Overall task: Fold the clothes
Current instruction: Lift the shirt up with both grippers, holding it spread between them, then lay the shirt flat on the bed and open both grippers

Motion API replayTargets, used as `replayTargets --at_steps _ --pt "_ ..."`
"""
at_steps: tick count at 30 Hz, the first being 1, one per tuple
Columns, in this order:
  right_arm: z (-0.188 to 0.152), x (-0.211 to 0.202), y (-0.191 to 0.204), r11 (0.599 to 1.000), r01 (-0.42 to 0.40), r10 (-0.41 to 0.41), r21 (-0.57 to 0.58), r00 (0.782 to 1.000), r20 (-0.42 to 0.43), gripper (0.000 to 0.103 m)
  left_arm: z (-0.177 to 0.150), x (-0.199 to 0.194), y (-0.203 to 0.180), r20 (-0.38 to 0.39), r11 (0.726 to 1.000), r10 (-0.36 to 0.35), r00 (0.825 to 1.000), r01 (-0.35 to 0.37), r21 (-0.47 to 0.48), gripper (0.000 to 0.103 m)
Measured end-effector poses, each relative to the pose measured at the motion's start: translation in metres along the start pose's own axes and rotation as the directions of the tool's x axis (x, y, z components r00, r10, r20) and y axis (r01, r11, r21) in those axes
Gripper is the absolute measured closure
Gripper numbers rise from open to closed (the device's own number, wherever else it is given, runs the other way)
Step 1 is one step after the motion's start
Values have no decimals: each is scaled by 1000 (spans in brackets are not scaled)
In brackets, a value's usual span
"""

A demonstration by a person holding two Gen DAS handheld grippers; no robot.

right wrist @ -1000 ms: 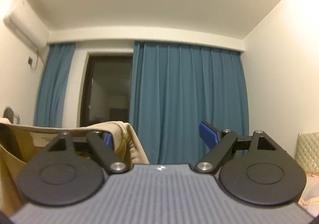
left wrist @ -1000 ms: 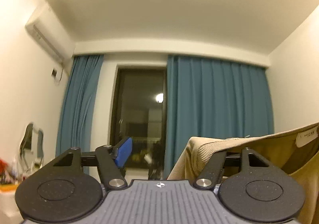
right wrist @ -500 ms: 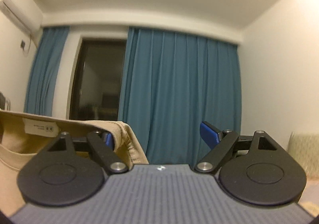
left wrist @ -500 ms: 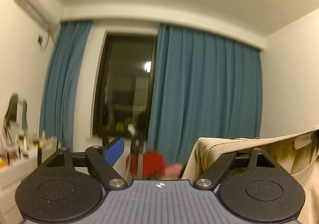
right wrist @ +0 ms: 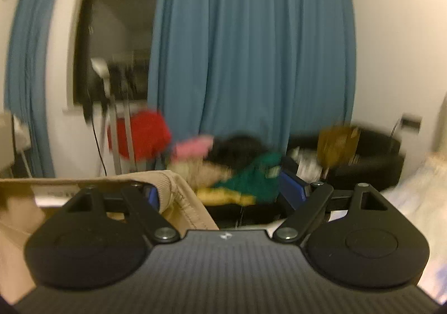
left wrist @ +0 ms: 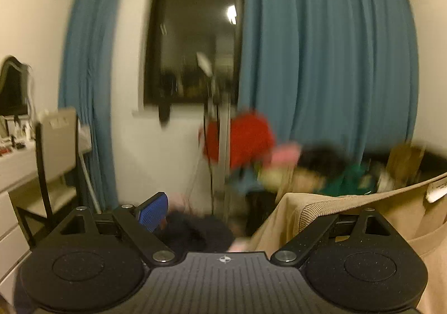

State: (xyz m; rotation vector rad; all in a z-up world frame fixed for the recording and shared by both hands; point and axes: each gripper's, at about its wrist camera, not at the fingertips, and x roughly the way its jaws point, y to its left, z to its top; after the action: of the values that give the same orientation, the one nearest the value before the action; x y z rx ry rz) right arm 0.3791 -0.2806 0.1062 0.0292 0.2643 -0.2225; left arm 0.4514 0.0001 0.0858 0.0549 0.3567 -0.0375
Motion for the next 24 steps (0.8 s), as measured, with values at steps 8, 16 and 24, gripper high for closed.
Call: replayTargets --at_steps 8,16,24 --pt "-96 153 40 947 -205 62 -247 871 -487 20 -95 177 -14 -429 954 52 902 82 287 14" --pt "-83 136 40 920 -388 290 -64 780 -555 20 -87 175 -26 -549 918 -130 826 310 248 1" --pt "-92 14 13 976 -169 194 135 959 -206 19 -101 62 -1 -219 984 -169 961 176 11 0"
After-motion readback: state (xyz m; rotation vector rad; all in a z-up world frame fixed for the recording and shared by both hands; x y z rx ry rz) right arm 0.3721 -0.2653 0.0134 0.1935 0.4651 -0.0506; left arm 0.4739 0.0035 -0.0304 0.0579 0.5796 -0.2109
